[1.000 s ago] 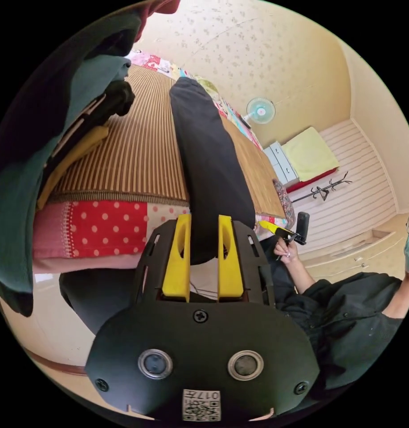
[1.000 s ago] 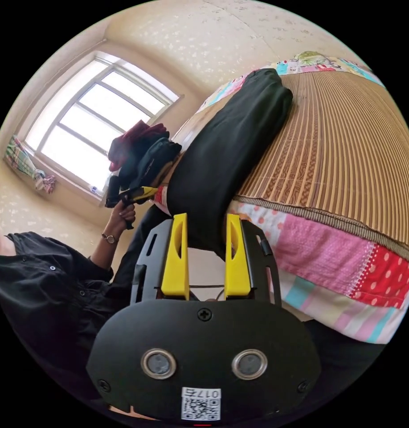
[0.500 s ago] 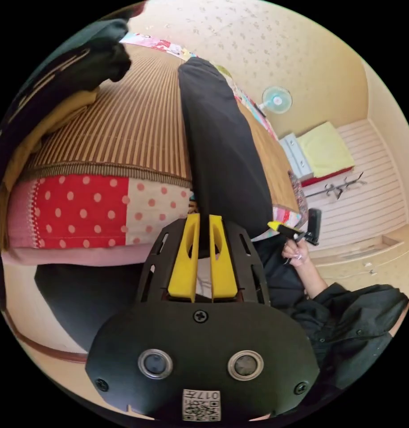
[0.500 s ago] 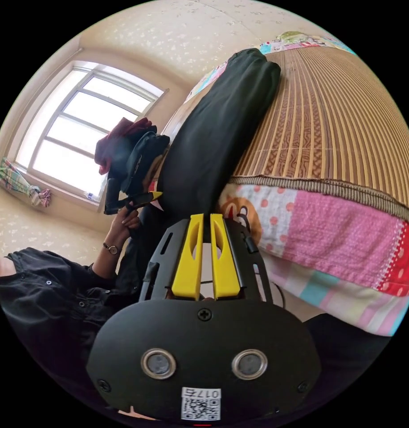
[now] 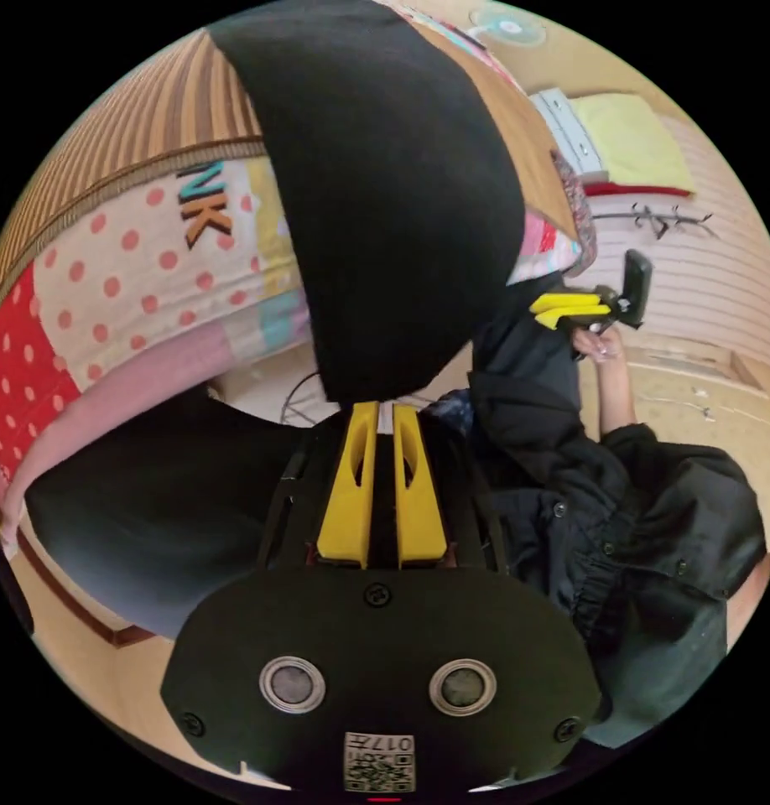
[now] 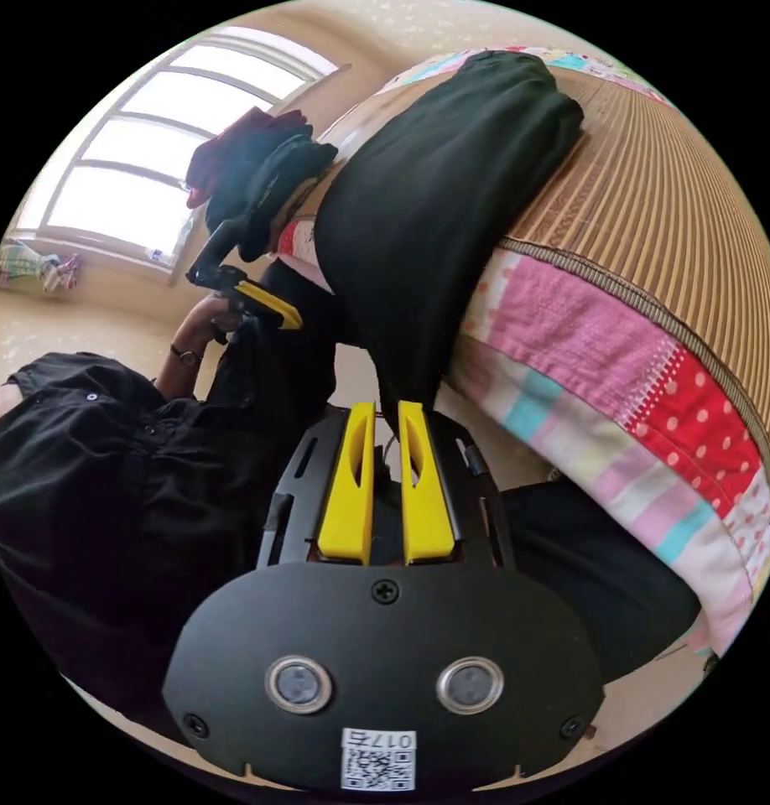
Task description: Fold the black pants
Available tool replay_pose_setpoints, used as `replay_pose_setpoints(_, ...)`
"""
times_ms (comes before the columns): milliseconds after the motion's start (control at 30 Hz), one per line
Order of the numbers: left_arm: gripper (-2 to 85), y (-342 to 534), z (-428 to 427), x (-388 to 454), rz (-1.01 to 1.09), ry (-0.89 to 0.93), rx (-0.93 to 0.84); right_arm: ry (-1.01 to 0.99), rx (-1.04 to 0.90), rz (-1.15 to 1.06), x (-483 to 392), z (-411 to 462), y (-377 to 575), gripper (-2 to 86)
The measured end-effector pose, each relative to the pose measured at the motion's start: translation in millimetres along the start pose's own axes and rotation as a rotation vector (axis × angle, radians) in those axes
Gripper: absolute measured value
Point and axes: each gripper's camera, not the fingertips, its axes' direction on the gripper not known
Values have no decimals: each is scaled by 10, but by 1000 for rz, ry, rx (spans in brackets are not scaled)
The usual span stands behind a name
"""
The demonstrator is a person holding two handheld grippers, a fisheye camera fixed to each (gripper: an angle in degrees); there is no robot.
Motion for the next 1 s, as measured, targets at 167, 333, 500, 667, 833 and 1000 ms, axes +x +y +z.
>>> replay_pose_setpoints(167, 89, 165, -738, -296, -67, 29, 416, 20, 226, 75, 103, -263, -263, 86)
replay_pose_setpoints(333, 125, 81, -918, -338, -51, -85, 604, 178, 456, 188, 27, -368, -550, 78)
replay_pose_setpoints(500, 132, -146, -614, -512, -44, 92, 579, 53, 441, 220, 153, -74, -853, 84)
replay_pose_setpoints(667, 124, -95, -458, -397, -56, 66, 568, 110, 425, 229, 101, 53, -811, 82)
replay_pose_setpoints(833, 107, -164, -500, -448, -47, 43, 589, 22, 459, 214, 196, -38, -857, 94)
replay_pose_setpoints(1000, 107, -460, -575, -570, -20, 101, 556, 8, 440, 165, 149, -91, -1191, 106)
